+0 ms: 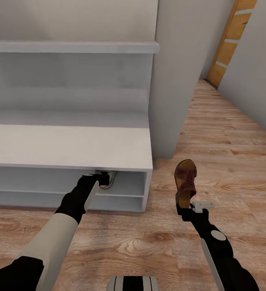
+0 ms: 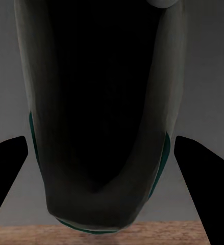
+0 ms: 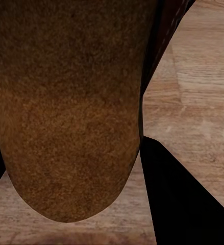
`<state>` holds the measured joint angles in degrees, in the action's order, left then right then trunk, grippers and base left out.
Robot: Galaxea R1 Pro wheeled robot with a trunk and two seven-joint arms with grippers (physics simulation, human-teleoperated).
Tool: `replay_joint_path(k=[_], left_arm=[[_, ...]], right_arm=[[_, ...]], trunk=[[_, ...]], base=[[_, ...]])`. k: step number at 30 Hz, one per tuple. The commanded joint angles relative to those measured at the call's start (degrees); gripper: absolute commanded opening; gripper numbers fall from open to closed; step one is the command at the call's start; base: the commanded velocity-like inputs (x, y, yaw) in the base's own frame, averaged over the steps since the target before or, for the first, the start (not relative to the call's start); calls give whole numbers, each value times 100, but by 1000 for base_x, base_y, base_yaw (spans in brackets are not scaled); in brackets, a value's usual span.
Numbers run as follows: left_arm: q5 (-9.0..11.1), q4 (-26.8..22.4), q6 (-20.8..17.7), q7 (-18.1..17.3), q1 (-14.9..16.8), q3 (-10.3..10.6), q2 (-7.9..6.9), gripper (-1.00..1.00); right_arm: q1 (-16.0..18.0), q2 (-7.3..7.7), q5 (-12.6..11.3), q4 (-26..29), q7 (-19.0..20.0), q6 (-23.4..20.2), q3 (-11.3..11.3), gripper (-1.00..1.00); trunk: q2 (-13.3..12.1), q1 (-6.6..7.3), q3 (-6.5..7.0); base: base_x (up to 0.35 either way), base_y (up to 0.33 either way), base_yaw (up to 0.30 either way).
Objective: Pick up the two gym shoes and the two sandals from the corridor floor and place them onto the hallstand (shoe rack) in the corridor, making sure they are on the rack and not on the floor. Arrange them so the two gym shoes are next to each other and the two sandals are next to each other.
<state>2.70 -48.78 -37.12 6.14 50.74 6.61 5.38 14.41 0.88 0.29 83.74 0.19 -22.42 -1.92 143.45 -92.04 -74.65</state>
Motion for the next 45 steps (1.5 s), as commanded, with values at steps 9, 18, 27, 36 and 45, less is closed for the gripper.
replay_joint_path(k=[9, 18, 27, 36, 45], left_arm=[[-68, 105, -6, 2, -3, 0, -2, -100], [-68, 105, -6, 2, -3, 0, -2, 100], [-62, 105, -6, 1, -3, 5, -2, 100], [-65, 105, -6, 2, -3, 0, -2, 100], [-59, 105, -6, 1, -3, 0, -2, 100]], right_arm=[[0, 0, -19, -2, -10, 0, 1, -100], [0, 0, -19, 1, -10, 0, -1, -100], [0, 0, -20, 1, -10, 0, -1, -100], [0, 0, -21, 1, -10, 0, -1, -100], [0, 0, -19, 1, -10, 0, -1, -100]], trunk=[[-1, -2, -1], [-1, -2, -1], [-1, -2, -1], [-1, -2, -1], [-1, -2, -1]], base=[[0, 0, 0], [0, 0, 0], [0, 0, 0], [-46, 0, 0], [-309, 0, 0]])
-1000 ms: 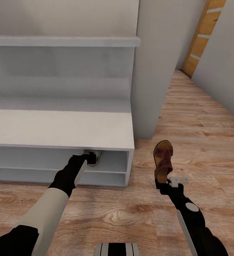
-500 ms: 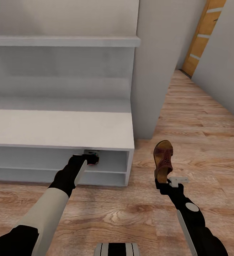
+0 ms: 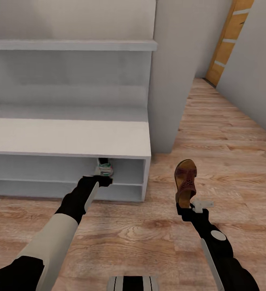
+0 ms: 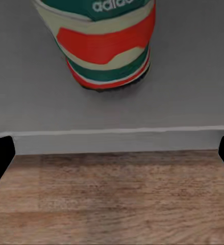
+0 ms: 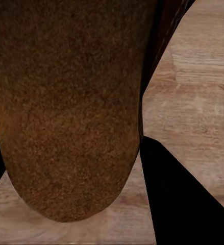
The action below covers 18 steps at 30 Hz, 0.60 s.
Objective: Pick up the two gym shoes and the two sandals from the corridor floor and place them onto the hallstand (shoe rack) in the corridor, making sure they are on the rack and not on the floor. Arrange them so the two gym shoes are next to each other and the two sandals are next to each other.
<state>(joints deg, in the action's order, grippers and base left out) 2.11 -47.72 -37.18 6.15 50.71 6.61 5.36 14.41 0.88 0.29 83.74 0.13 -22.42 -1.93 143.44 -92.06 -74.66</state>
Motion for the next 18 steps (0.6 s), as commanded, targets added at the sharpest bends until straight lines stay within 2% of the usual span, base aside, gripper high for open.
replay_joint_path(k=[1, 13, 18], left_arm=[[0, 0, 0, -2, 0, -1, -1, 100], [0, -8, 0, -8, -7, -2, 0, 100], [0, -31, 0, -10, -117, 1, -5, 100]], right_arm=[[0, 0, -18, 1, -4, 0, 0, -100], [0, -2, -18, 2, -4, 0, 8, -100], [0, -11, -5, 2, -4, 0, 14, -100]], trunk=[[0, 0, 0], [0, 0, 0], [0, 0, 0]], base=[[-334, 0, 0], [-336, 0, 0], [-163, 0, 0]])
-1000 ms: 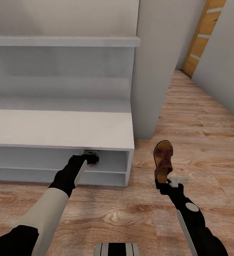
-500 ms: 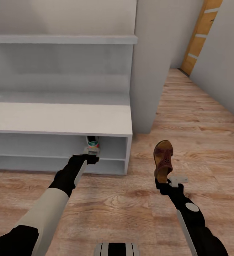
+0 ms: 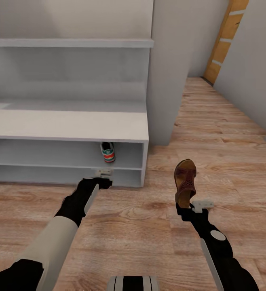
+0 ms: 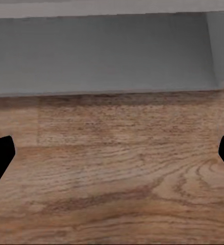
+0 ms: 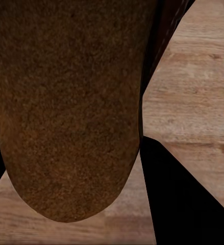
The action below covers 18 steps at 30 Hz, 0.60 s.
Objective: Pick up the two gym shoes and the two sandals from the corridor floor and place them onto the hallstand (shoe rack) in the corridor, making sure they are on the rack and not on the floor. Arrange them so the two gym shoes are next to each other and the two sandals are next to each other.
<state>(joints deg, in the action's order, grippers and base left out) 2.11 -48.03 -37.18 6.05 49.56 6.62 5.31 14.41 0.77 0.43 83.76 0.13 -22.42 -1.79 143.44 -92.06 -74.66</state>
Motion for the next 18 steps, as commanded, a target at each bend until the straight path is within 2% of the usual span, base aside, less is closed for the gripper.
replay_joint_path(k=[1, 2, 5, 6, 9, 18], left_arm=[[-4, -2, 0, -3, -65, 2, -1, 100], [-5, -6, 0, -6, -273, 8, -14, 100], [-3, -14, 0, -15, -466, 8, -26, 100], [-1, -23, 0, -51, -844, 1, -43, 100], [-1, -46, 19, -64, -1041, 4, -47, 100], [-1, -57, 277, -69, -1139, 6, -48, 100]], right_arm=[[0, 0, -18, 0, -4, 0, -2, -100], [0, 0, -17, 0, -4, 0, -5, -100], [0, -4, -17, 0, -4, 0, -5, -100], [0, -6, -17, 0, -4, 0, -6, -100], [0, -6, -17, 0, -4, 0, -6, -100], [0, -6, -17, 0, -5, 8, -6, -100]], trunk=[[0, 0, 0], [0, 0, 0], [0, 0, 0], [0, 0, 0], [0, 0, 0], [0, 0, 0]], base=[[-46, 0, 0], [-10, 0, 0], [-5, 0, 0], [0, 0, 0], [0, 0, 0], [-15, 19, 0]])
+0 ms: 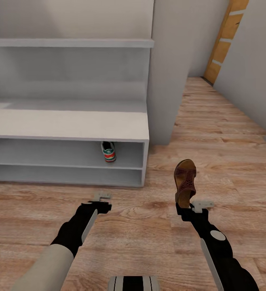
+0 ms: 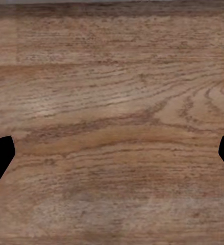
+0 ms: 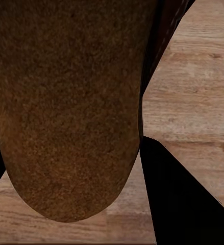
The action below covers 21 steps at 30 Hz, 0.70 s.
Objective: Pick up the two gym shoes and the two sandals from the corridor floor and place them onto the hallstand (shoe rack) in the corridor, making sure they are on the rack and not on the floor. Arrange them so the two gym shoes are next to each other and the two sandals are next to each other.
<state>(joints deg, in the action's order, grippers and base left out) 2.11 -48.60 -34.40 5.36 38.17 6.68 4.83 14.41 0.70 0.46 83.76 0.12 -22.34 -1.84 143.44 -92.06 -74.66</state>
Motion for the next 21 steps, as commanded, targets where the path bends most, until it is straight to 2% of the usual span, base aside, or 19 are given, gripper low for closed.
replay_joint_path(k=[1, 5, 14, 16, 18, 19, 20, 21], left_arm=[[0, 0, 6, 0, -38, 0, 0, 100], [0, -28, 90, -2, -287, 1, -7, 100], [0, -132, 177, -2, -395, 3, -9, 100], [6, -175, 179, -12, -398, -162, -16, 100], [6, -186, 179, -27, -398, -507, -17, 100], [5, -189, 179, -39, -398, -600, -17, 100], [2, -196, 180, -109, -398, -840, -17, 100], [2, -197, 180, -147, -398, -901, -17, 100]], right_arm=[[0, -3, -19, 0, -4, -1, 0, -100], [0, -8, -19, 0, -9, 0, 2, -100], [0, -2, -19, 0, -4, 1, 0, -100], [0, -1, -19, 0, -4, 1, 0, -100], [0, 0, -19, 0, -4, 2, 0, -100], [0, 0, -19, 0, -4, 2, 0, -100], [0, 0, -19, 0, -4, 2, 0, -100], [0, 0, -19, 0, -4, 2, 0, -100]], trunk=[[0, 0, 0], [0, 0, 0], [0, 0, 0], [0, 0, 0], [0, 0, 0], [0, 0, 0], [0, 0, 0], [0, 0, 0]], base=[[-135, 141, 0], [-191, 198, 0], [-159, 286, 0], [-97, 320, 0], [-89, 324, 0], [-86, 324, 0], [-84, 325, 0], [-84, 325, 0]])
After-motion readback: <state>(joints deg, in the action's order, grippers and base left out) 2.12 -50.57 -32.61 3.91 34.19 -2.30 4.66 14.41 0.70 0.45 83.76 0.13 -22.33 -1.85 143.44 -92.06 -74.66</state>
